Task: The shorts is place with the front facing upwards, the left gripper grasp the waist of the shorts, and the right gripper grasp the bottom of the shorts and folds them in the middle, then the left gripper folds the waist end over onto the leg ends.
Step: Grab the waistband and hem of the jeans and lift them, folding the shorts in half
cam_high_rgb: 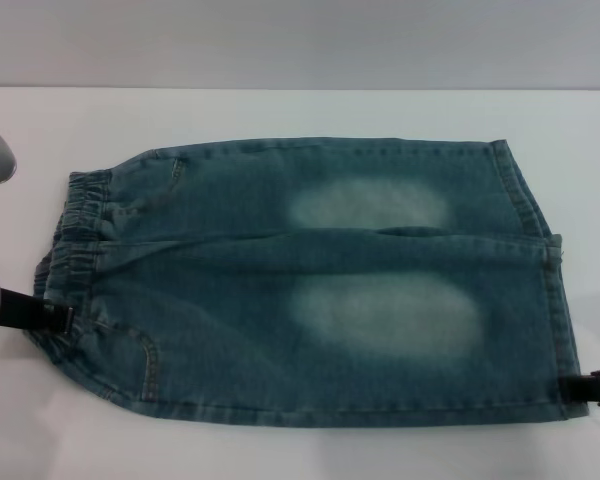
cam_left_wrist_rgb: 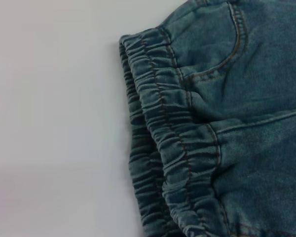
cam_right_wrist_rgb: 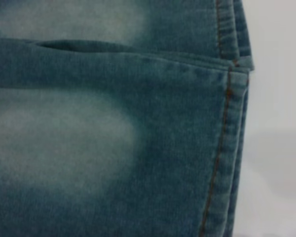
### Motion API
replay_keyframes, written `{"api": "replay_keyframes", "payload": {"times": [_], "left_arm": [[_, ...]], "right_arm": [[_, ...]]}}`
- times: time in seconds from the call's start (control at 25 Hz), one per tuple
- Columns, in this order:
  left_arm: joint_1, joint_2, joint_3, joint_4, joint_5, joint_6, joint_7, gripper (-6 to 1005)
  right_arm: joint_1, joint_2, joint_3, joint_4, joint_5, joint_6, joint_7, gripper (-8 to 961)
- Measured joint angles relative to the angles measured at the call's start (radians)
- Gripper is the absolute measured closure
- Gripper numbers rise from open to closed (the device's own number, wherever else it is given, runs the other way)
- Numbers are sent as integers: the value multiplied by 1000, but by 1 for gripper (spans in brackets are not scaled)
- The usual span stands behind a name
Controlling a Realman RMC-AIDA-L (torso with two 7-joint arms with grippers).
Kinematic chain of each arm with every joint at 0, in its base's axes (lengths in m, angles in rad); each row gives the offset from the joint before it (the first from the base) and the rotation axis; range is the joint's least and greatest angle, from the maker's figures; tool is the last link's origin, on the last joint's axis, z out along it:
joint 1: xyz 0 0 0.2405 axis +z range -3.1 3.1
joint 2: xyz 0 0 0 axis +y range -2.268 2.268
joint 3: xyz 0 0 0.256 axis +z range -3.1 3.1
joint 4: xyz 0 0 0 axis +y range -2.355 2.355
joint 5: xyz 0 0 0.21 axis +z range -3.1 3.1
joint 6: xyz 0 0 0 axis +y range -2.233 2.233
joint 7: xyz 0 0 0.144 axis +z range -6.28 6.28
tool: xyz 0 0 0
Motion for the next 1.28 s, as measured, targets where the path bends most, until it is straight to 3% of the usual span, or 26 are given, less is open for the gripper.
{"api": "replay_keyframes", "payload": {"times": [1.28], "left_arm": [[-10,-2,4,0,-2,3,0,939]], "right_arm": [[28,0,-45,-67,0,-28,4,330]]}}
